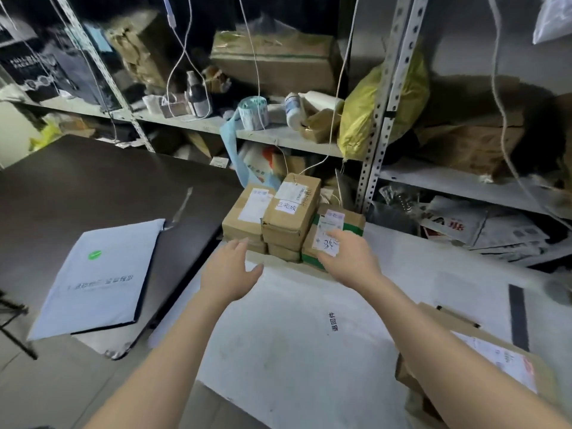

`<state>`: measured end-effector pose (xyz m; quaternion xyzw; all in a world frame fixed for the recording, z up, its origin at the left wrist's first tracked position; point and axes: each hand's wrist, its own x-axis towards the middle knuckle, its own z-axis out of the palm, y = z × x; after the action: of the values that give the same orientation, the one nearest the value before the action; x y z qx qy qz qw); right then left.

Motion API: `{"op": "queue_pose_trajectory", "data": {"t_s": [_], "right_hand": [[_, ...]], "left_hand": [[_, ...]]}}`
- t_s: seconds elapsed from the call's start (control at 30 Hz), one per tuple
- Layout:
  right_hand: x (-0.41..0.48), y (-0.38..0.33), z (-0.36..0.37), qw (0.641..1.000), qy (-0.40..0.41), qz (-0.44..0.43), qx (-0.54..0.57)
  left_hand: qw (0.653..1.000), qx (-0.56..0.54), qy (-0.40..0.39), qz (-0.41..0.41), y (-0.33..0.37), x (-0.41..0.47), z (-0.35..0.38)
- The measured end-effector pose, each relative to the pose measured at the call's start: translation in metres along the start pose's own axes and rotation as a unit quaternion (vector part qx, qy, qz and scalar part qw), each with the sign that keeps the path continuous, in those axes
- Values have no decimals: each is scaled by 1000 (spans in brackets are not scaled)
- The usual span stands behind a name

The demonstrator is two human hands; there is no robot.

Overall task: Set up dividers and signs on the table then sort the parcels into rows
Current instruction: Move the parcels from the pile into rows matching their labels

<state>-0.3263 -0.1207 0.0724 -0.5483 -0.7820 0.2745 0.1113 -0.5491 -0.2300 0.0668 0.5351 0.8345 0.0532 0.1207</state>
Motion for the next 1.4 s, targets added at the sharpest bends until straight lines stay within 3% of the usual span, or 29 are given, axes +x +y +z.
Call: {"op": "queue_pose_trajectory", "data": {"t_s": [0.1,0.27,0.47,0.7,1.07,1.4], "right_hand": [[38,-14,20,993,-18,49,101],[93,-36,57,971,-9,133,197],[124,-67,89,933,31,236,271],[119,-78,102,901,88,267,330],[24,-75,47,877,212,236,361],[-175,-21,-39,880,331,194,281]], "left_hand": [[992,-116,-38,-21,-11,44,5],[943,-324,-72,-32,-13,110,17],[893,-432,-122,32,-17,174,42],[859,-483,-154,63,-22,185,52],[832,-505,-121,197,25,110,-3],[777,-537,-130,303,126,-79,-11]]}}
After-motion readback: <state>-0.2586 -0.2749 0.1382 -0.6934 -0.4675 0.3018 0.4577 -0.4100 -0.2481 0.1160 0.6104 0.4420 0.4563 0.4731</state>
